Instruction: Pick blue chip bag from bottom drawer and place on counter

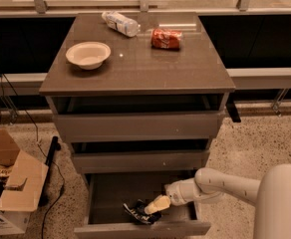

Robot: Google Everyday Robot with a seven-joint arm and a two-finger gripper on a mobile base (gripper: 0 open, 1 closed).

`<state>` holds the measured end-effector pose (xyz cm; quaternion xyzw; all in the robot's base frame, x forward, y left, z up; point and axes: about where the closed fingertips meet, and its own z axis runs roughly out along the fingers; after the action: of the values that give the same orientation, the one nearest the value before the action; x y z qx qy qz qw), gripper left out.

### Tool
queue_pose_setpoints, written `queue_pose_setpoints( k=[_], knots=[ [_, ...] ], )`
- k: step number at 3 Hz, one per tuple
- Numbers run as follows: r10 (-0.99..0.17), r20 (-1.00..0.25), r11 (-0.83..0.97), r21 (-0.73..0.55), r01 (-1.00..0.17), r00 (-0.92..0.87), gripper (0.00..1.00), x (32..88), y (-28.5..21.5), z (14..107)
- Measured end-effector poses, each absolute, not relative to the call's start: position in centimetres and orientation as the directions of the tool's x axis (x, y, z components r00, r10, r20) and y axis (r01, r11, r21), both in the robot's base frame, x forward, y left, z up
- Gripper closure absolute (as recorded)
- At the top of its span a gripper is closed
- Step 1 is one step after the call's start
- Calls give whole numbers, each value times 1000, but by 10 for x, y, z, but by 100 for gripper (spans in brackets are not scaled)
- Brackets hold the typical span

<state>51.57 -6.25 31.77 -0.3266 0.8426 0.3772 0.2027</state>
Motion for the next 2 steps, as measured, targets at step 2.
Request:
queue_pose_setpoints(
  k=[2],
  knots=[
    [-498, -482, 540, 478, -692, -721, 0, 502, -20, 253]
  ],
)
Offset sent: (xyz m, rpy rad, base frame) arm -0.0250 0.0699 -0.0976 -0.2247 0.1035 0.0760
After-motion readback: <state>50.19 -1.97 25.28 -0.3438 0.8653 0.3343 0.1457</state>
